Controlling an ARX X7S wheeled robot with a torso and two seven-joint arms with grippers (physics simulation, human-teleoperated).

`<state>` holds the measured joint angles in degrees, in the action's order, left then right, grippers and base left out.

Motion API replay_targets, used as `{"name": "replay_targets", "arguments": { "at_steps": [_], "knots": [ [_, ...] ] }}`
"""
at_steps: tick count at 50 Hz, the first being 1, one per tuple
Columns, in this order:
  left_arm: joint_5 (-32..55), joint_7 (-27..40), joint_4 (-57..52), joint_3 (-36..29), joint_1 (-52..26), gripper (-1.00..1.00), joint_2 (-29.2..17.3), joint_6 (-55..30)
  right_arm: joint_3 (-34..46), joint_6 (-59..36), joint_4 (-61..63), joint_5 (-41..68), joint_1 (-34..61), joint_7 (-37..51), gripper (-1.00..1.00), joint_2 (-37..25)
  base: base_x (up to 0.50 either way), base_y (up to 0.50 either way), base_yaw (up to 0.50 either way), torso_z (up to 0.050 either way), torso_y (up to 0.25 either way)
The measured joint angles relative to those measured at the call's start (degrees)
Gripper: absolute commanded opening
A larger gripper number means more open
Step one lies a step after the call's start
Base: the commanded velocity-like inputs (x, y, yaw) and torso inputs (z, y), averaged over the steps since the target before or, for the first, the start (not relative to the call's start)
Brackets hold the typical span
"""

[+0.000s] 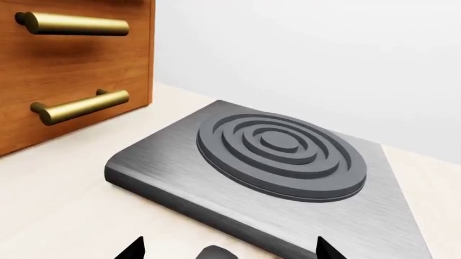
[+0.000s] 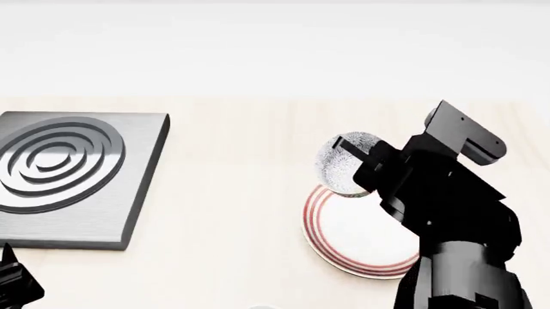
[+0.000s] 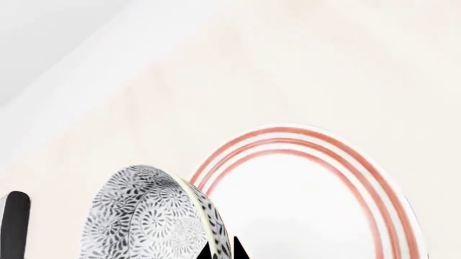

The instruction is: Pick the akita bowl between the plate and the ramekin and place it on the plate.

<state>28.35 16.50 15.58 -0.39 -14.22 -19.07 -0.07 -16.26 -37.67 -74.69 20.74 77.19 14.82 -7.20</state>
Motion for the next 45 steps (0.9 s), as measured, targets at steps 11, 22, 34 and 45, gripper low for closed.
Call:
{"name": "replay_targets", "arguments": {
  "at_steps": [11, 22, 34, 45],
  "knots": [
    [0.1, 0.1, -0.1, -0.1, 0.0, 1.00, -0.1, 0.0, -11.2, 1.2, -0.3, -8.0, -1.1, 0.6, -1.00, 0.7, 0.00, 0.00, 0.00, 0.000, 0.001],
    [0.1, 0.1, 0.1, -0.2, 0.0, 1.00, -0.1, 0.1, -20.3, 2.7, -0.3, -13.5, -2.0, 1.6, -1.00, 1.0, 0.00, 0.00, 0.00, 0.000, 0.000],
    [0.2, 0.2, 0.2, -0.3, 0.0, 1.00, -0.2, 0.2, -27.3, 4.2, -0.3, -17.0, -2.9, 2.6, -1.00, 1.1, 0.00, 0.00, 0.00, 0.000, 0.000],
    [0.3, 0.2, 0.3, -0.4, 0.0, 1.00, -0.2, 0.3, -32.5, 5.6, -0.3, -18.5, -3.7, 2.9, -1.00, 1.2, 0.00, 0.00, 0.00, 0.000, 0.001]
  ]
}}
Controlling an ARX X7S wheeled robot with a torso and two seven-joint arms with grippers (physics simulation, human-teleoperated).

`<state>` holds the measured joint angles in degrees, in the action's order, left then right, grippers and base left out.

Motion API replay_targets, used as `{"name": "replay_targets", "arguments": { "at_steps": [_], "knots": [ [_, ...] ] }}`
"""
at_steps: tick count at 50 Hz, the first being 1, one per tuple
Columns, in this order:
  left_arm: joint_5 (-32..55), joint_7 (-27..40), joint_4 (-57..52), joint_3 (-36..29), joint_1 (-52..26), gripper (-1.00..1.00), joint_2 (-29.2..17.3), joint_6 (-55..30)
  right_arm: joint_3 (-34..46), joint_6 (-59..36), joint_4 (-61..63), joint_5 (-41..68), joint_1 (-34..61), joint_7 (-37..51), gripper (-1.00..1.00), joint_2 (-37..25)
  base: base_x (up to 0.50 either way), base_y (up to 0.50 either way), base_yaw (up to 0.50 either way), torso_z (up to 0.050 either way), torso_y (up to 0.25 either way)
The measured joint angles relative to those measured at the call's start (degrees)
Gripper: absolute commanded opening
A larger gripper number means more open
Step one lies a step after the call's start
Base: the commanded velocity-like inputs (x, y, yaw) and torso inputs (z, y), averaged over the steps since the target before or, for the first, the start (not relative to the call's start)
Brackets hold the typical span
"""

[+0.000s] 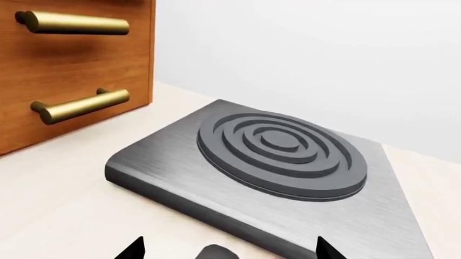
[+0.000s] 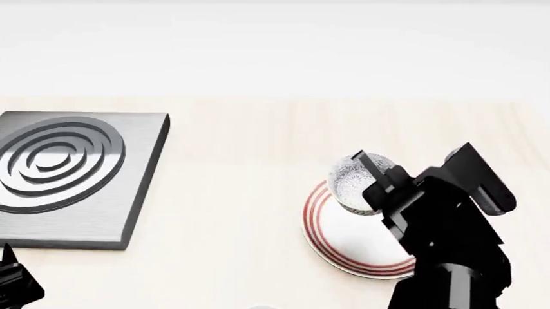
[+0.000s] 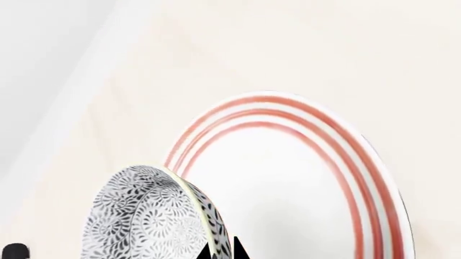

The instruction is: Pick the akita bowl between the plate and the ramekin and place it on the plate.

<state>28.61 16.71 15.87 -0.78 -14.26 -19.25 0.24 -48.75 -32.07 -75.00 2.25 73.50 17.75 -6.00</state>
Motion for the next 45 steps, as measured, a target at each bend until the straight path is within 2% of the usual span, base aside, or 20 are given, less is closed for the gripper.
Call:
{"name": "replay_targets", "arguments": {
  "at_steps": [21, 45],
  "knots": [
    [0.2, 0.2, -0.1, -0.1, 0.0, 1.00, -0.2, 0.0, -6.7, 3.7, 0.0, -1.7, -1.4, 1.1, -1.00, 0.6, 0.00, 0.00, 0.00, 0.000, 0.000],
    [0.3, 0.4, -0.2, -0.3, 0.1, 1.00, -0.3, 0.1, -6.8, 3.9, 0.0, -2.9, -1.7, 4.0, -1.00, 0.7, 0.00, 0.00, 0.00, 0.000, 0.000]
  ]
}}
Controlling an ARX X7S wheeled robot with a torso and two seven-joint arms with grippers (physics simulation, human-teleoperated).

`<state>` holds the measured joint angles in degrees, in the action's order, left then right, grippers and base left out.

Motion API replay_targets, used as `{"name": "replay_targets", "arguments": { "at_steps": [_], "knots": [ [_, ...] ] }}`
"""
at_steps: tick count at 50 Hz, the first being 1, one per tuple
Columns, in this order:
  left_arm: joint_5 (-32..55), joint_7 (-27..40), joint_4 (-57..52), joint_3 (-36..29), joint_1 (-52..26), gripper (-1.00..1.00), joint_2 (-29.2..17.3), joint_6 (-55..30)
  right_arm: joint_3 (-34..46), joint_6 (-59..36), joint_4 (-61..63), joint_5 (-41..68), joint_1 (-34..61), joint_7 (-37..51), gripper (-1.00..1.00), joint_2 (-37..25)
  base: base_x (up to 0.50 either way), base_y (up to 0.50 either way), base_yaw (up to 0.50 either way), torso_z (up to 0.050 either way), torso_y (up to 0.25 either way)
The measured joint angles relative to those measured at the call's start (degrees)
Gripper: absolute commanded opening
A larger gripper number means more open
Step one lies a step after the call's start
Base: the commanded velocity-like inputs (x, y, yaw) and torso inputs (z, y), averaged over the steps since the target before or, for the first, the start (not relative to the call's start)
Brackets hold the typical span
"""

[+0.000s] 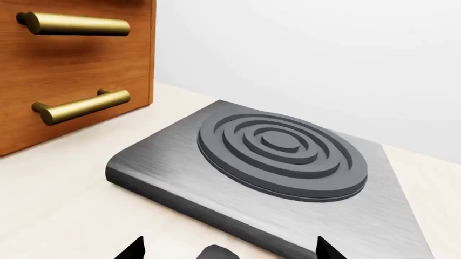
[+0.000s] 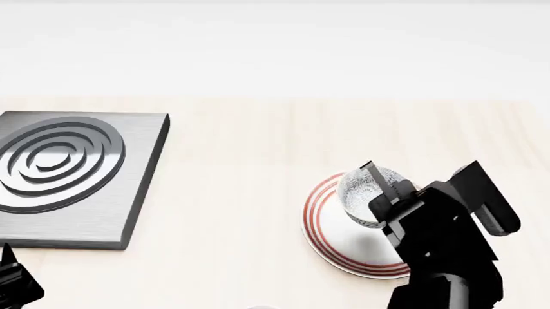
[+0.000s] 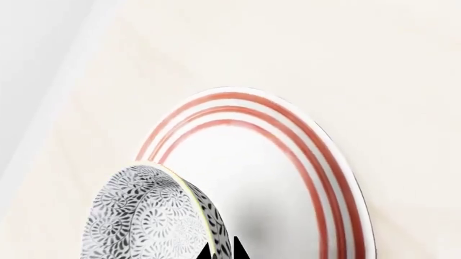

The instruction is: Pick the akita bowl between the plate and the ramekin and place it on the plate.

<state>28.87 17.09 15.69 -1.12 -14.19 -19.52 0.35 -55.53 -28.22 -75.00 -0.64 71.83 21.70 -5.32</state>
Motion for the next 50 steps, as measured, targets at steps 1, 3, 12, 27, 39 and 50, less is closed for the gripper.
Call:
{"name": "replay_targets", "arguments": {
  "at_steps": [1, 3, 12, 27, 39, 50],
  "knots": [
    [0.0, 0.0, 0.0, 0.0, 0.0, 1.00, 0.0, 0.0, 0.0, -0.1, 0.0, 0.0, 0.0, 0.1, -1.00, 0.0, 0.00, 0.00, 0.00, 0.000, 0.000],
    [0.0, 0.0, 0.1, 0.0, 0.0, 1.00, 0.0, 0.1, -0.1, -0.4, 0.0, 0.1, 0.0, 0.1, -1.00, 0.0, 0.00, 0.00, 0.00, 0.000, 0.000],
    [0.0, 0.1, 0.1, -0.1, -0.1, 1.00, 0.0, 0.2, -0.5, -1.0, 0.0, 0.2, -0.1, 0.5, -1.00, -0.2, 0.00, 0.00, 0.00, 0.000, 0.000],
    [0.1, 0.2, 0.1, -0.2, -0.1, 1.00, -0.1, 0.2, -0.3, -1.9, 0.0, 0.0, -0.1, 1.4, -1.00, -0.3, 0.00, 0.00, 0.00, 0.000, 0.001],
    [0.1, 0.3, 0.2, -0.3, -0.1, 1.00, -0.1, 0.4, 0.3, -2.5, 0.0, 0.0, -0.2, 0.8, 1.00, -0.2, 0.00, 0.00, 0.00, 0.000, 0.000],
    [0.2, 0.4, 0.1, -0.4, 0.0, 1.00, -0.2, 0.4, 1.4, -2.4, 0.0, 0.1, 0.2, 0.0, 1.00, -0.1, 0.00, 0.00, 0.00, 0.000, 0.000]
  ]
}}
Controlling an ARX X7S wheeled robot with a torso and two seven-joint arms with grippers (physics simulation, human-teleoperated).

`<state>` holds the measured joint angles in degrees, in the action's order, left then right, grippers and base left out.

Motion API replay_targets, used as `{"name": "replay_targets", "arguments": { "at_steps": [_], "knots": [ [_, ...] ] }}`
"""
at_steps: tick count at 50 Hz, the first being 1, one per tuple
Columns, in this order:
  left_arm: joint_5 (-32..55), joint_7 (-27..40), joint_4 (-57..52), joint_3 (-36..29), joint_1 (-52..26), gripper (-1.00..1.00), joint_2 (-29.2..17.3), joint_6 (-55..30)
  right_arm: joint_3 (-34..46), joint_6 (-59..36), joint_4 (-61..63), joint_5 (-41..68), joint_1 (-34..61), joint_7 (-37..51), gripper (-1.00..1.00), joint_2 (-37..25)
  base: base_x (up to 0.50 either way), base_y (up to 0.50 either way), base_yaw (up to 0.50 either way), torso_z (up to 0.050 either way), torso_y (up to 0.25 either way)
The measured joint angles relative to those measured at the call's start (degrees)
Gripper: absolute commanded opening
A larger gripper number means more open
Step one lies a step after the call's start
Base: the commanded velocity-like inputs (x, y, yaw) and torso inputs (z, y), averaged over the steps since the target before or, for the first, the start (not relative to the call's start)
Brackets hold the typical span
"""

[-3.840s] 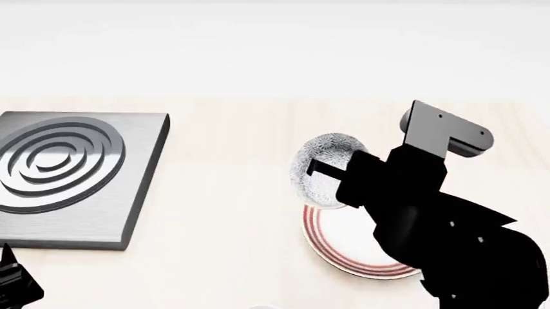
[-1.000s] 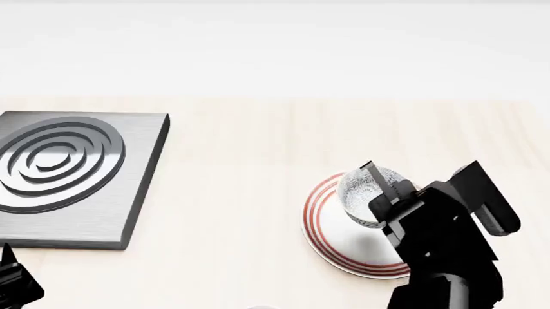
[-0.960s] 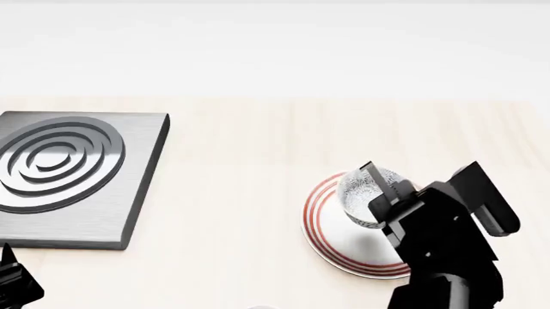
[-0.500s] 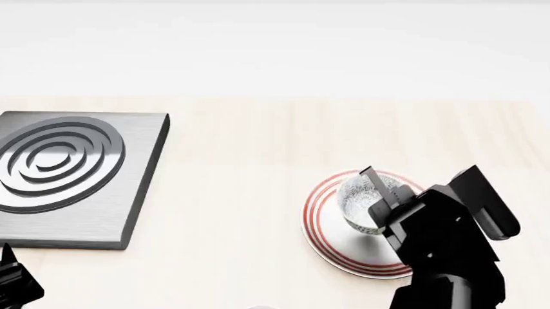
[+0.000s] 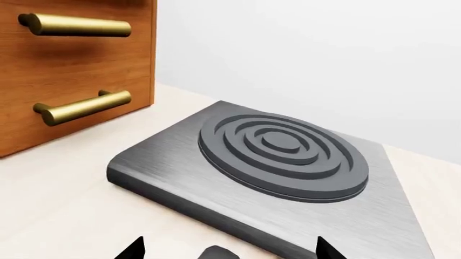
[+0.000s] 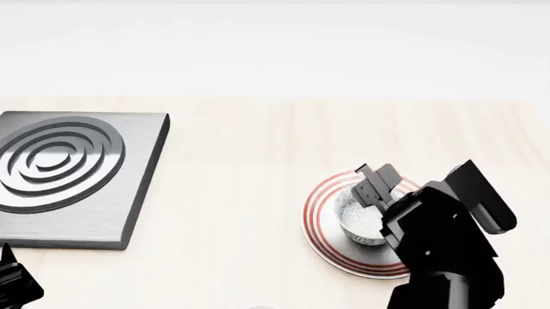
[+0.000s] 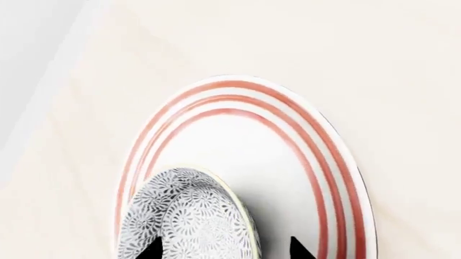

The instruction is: Pick the akita bowl between the plate and the ramekin and place it on the plate.

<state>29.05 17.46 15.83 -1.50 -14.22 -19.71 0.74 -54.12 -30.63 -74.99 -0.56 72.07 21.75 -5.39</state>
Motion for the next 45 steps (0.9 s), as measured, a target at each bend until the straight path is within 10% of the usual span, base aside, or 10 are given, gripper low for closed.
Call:
{"name": "replay_targets", "arguments": {
  "at_steps": [31, 45],
  "knots": [
    [0.1, 0.2, 0.1, -0.2, 0.0, 1.00, -0.1, 0.2, 6.5, 0.4, 0.5, -1.2, 5.3, -1.1, 1.00, -0.6, 0.00, 0.00, 0.00, 0.000, 0.000],
    [0.2, 0.3, 0.1, -0.3, 0.0, 1.00, -0.2, 0.3, 17.6, -12.3, 24.6, 7.7, -0.7, -1.5, 1.00, 3.6, 0.00, 0.00, 0.00, 0.000, 0.000]
  ]
}}
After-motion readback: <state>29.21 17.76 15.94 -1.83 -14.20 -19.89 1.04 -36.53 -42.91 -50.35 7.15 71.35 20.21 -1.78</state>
